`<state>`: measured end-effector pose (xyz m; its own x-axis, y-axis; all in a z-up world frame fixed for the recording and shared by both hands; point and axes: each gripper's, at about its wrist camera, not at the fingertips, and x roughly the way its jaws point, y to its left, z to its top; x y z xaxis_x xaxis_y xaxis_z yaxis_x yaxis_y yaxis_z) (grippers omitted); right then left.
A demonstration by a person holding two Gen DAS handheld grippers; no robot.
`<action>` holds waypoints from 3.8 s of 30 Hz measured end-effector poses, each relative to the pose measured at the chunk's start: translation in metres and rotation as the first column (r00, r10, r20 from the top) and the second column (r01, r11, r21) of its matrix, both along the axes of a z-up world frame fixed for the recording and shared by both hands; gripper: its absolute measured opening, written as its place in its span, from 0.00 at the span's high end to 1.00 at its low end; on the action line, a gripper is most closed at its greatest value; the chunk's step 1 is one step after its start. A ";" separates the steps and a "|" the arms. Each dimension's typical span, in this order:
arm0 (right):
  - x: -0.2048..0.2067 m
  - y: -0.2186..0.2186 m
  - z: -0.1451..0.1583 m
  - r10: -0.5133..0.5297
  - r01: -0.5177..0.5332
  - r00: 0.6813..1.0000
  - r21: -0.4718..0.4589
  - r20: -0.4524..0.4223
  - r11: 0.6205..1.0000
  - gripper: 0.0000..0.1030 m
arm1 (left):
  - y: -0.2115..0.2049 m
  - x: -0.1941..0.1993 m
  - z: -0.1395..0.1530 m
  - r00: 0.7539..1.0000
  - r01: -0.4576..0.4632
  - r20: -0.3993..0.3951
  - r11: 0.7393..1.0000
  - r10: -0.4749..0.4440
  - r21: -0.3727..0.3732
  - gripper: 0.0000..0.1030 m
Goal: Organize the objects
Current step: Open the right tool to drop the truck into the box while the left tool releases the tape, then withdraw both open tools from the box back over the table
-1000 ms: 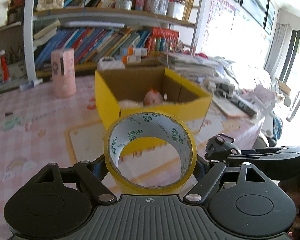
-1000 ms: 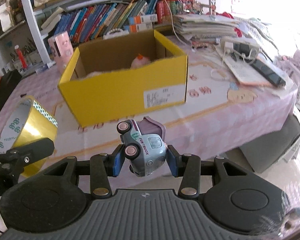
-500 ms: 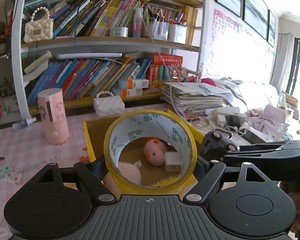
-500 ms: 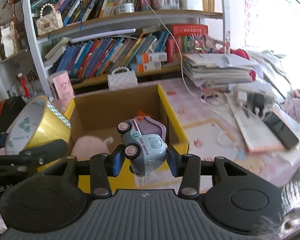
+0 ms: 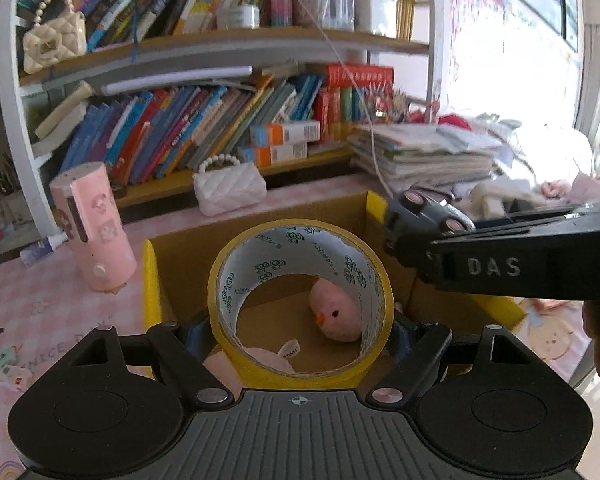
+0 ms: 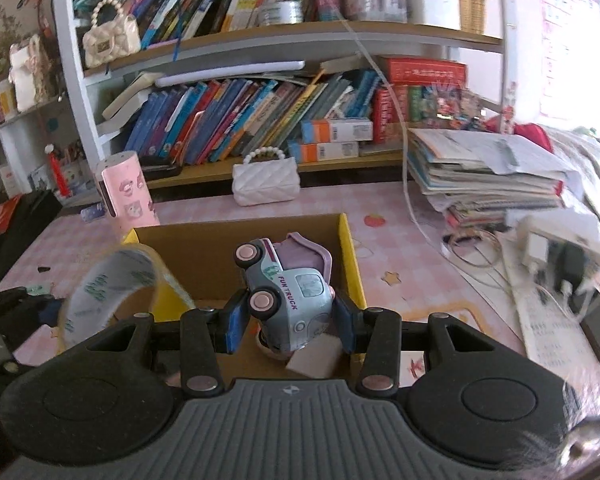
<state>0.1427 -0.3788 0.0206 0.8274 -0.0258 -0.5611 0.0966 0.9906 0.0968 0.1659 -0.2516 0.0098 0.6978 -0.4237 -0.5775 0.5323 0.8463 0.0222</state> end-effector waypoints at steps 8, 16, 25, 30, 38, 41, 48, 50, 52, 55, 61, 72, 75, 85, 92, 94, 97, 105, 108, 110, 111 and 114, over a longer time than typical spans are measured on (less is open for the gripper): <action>0.040 -0.004 -0.021 0.074 -0.075 0.995 -0.009 -0.074 0.997 0.59 | -0.014 0.023 -0.023 0.997 -0.035 -0.067 0.996 0.040 0.077 0.20; 0.064 0.000 -0.035 0.148 -0.151 0.980 -0.013 -0.131 0.988 0.59 | -0.017 0.027 -0.028 0.994 -0.045 -0.094 0.993 0.055 0.104 0.19; 0.079 0.008 -0.044 0.203 -0.207 0.962 -0.004 -0.184 0.978 0.59 | -0.013 0.023 -0.029 0.994 -0.049 -0.091 0.990 0.062 0.133 0.19; 0.085 0.012 -0.049 0.225 -0.228 0.949 0.012 -0.220 0.974 0.59 | -0.005 0.015 -0.026 0.995 -0.051 -0.075 0.991 0.060 0.124 0.17; 0.093 0.019 -0.055 0.256 -0.267 0.925 -0.003 -0.282 0.964 0.59 | 0.001 0.008 -0.022 0.996 -0.050 -0.068 0.992 0.058 0.119 0.17; 0.094 0.021 -0.057 0.268 -0.283 0.916 -0.008 -0.298 0.959 0.59 | 0.003 0.005 -0.020 0.996 -0.045 -0.078 0.994 0.053 0.105 0.14; 0.099 0.021 -0.060 0.275 -0.290 0.902 0.006 -0.331 0.957 0.59 | 0.005 -0.002 -0.016 0.998 -0.028 -0.055 0.996 0.033 0.086 0.11; 0.100 0.021 -0.060 0.274 -0.289 0.899 0.006 -0.341 0.957 0.59 | 0.007 -0.002 -0.015 0.998 -0.035 -0.054 0.996 0.040 0.084 0.11; 0.100 0.023 -0.060 0.273 -0.292 0.898 -0.003 -0.346 0.956 0.58 | 0.009 -0.003 -0.014 0.998 -0.043 -0.050 0.996 0.047 0.080 0.11; 0.097 0.023 -0.058 0.263 -0.284 0.905 -0.015 -0.334 0.959 0.55 | 0.013 -0.006 -0.009 0.998 -0.054 -0.037 0.996 0.056 0.067 0.11; 0.083 0.023 -0.048 0.239 -0.256 0.929 -0.025 -0.282 0.966 0.55 | 0.023 -0.015 0.002 0.997 -0.072 -0.012 0.997 0.072 0.027 0.10; 0.020 0.025 -0.006 0.117 -0.121 0.990 -0.038 -0.081 0.992 0.55 | 0.055 -0.046 0.023 0.993 -0.111 0.038 0.992 0.113 -0.062 0.10; -0.005 0.025 0.002 0.050 -0.051 0.998 -0.029 -0.037 0.998 0.55 | 0.071 -0.056 0.025 0.990 -0.131 0.035 0.988 0.134 -0.084 0.08; -0.071 0.055 -0.019 -0.057 0.054 0.994 -0.029 -0.088 0.998 0.55 | 0.120 -0.094 0.003 0.987 -0.163 -0.020 0.985 0.162 -0.062 0.06; -0.116 0.099 -0.038 -0.077 0.075 0.989 -0.020 -0.126 0.997 0.54 | 0.154 -0.117 -0.007 0.976 -0.215 -0.048 0.976 0.214 -0.027 0.06; -0.125 0.113 -0.040 -0.074 0.072 0.989 -0.021 -0.128 0.997 0.54 | 0.165 -0.122 -0.009 0.967 -0.249 -0.055 0.968 0.248 -0.012 0.06; -0.136 0.132 -0.042 -0.059 0.056 0.990 -0.034 -0.129 0.998 0.49 | 0.179 -0.131 -0.012 0.959 -0.275 -0.070 0.961 0.274 -0.006 0.06; -0.155 0.175 -0.051 -0.008 0.004 0.987 -0.024 -0.158 1.000 0.49 | 0.217 -0.157 -0.018 0.948 -0.305 -0.095 0.952 0.305 0.015 0.06; -0.159 0.192 -0.054 0.021 -0.024 0.985 -0.017 -0.170 1.000 0.49 | 0.231 -0.163 -0.020 0.942 -0.320 -0.103 0.947 0.321 0.023 0.06; -0.161 0.203 -0.055 0.043 -0.046 0.984 -0.014 -0.174 0.999 0.49 | 0.241 -0.167 -0.020 0.936 -0.335 -0.105 0.942 0.336 0.024 0.06; -0.162 0.208 -0.056 0.054 -0.057 0.983 -0.013 -0.175 0.998 0.49 | 0.245 -0.168 -0.020 0.934 -0.342 -0.105 0.939 0.343 0.024 0.06; -0.163 0.223 -0.056 0.080 -0.084 0.981 -0.012 -0.175 0.996 0.49 | 0.258 -0.172 -0.020 0.926 -0.361 -0.109 0.932 0.361 0.025 0.06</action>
